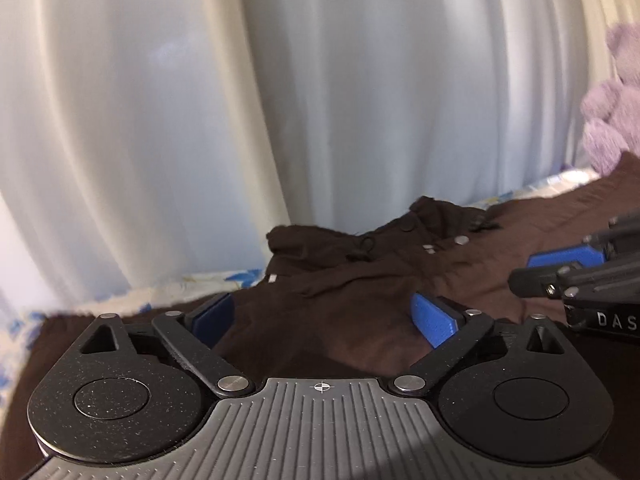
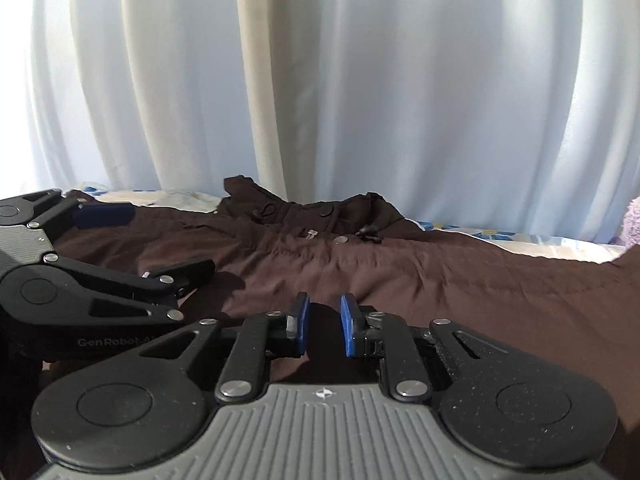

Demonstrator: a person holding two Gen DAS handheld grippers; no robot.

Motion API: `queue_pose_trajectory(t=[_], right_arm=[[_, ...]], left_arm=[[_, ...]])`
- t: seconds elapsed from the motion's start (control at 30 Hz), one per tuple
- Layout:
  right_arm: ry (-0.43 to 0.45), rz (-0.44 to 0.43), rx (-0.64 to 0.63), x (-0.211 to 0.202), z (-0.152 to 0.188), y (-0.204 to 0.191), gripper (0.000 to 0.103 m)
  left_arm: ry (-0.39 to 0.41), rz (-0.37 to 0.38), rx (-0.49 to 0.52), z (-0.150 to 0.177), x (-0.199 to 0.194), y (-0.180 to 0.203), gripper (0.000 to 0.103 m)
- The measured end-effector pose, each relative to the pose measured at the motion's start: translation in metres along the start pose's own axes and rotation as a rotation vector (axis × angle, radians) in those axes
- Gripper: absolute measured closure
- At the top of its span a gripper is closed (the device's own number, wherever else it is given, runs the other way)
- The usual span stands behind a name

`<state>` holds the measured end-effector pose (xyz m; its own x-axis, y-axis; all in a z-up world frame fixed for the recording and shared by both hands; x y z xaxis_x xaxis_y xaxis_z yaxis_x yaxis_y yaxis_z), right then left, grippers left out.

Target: Fold large clothes

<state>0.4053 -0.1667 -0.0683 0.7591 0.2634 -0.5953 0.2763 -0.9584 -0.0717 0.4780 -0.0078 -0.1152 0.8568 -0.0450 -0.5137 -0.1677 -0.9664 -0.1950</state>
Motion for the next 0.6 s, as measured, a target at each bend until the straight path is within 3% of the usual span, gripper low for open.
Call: queue_pose_trajectory(t=[0.13, 0.23, 0.37, 0.43, 0.6], right_arm=[[0.038, -0.015, 0.005, 0.016, 0.009, 0.006, 0.088], [0.067, -0.025, 0.017, 0.016, 0.012, 0.008, 0.088], [0.062, -0.035, 0.008, 0.003, 0.007, 0.023, 0.088], [0.061, 0.051, -0.001, 0.004, 0.006, 0.048, 0.088], [0.025, 0.25, 0.12, 0.0, 0.008, 0.144, 0.095]], left_arm=[[-0.049, 0.142, -0.264, 0.018, 0.017, -0.03, 0.0], [-0.062, 0.141, -0.249, 0.013, 0.017, -0.031, 0.0], [-0.06, -0.029, -0.199, 0.007, 0.021, -0.062, 0.0], [-0.113, -0.091, -0.229, 0.01, 0.032, -0.085, 0.0], [-0.151, -0.145, -0.234, 0.015, 0.044, -0.116, 0.0]])
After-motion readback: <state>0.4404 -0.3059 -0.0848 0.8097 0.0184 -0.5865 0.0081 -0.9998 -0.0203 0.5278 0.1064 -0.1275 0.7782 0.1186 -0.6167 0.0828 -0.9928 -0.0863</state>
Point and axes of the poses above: each gripper's, at about its wrist camera, not at the fingertips, and x roughly the way its jaws point, y to its right, z to its underside, the point moved 8 cm from there along x, roughly the way its jaws point, and after that the axes turned 2 degrees about -y, right-handed, at the moved point
